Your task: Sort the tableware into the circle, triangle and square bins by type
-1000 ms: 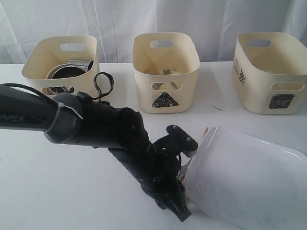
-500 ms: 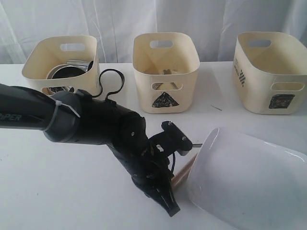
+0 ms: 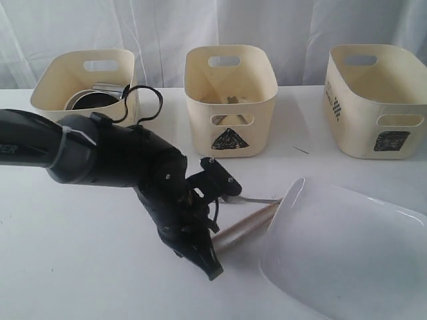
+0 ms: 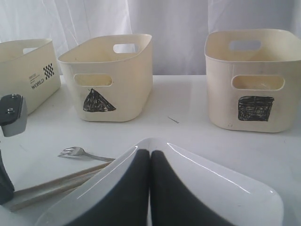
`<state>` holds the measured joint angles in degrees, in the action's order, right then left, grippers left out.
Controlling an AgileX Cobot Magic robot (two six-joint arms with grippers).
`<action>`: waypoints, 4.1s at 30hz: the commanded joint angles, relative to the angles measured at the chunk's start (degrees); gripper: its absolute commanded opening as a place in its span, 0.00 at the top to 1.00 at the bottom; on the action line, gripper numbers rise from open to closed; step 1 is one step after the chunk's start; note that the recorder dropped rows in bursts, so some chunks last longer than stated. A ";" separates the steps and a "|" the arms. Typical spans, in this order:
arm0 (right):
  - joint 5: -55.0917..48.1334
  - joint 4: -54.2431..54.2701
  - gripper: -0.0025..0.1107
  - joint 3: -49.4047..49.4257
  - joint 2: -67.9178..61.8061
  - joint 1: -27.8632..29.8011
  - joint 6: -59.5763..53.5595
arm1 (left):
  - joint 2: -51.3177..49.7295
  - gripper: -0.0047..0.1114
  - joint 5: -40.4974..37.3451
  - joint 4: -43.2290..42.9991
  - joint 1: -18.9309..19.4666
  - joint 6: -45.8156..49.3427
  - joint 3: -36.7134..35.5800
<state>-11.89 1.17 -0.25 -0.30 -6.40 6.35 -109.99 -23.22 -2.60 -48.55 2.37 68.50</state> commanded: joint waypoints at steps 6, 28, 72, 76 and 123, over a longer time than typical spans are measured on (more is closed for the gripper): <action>0.21 -0.36 0.98 0.25 0.30 0.13 -0.06 | 0.37 0.83 -9.50 -1.41 4.58 -1.06 -1.08; 0.21 -0.36 0.98 0.25 0.30 0.13 -0.06 | 14.73 0.83 -2.61 -2.21 4.48 -0.98 -1.08; 0.21 -0.36 0.98 0.25 0.30 0.13 -0.06 | -0.54 0.56 -0.51 -2.96 4.48 1.20 -1.08; 0.21 -0.36 0.98 0.25 0.30 0.13 -0.06 | 2.32 0.55 -0.30 -2.96 4.48 5.79 -1.08; 0.21 -0.36 0.98 0.25 0.30 0.13 -0.06 | -4.92 0.47 0.10 0.61 0.24 14.34 12.21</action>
<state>-11.89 1.17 -0.25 -0.30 -6.40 6.35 -114.96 -22.02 -2.90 -48.02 16.91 80.45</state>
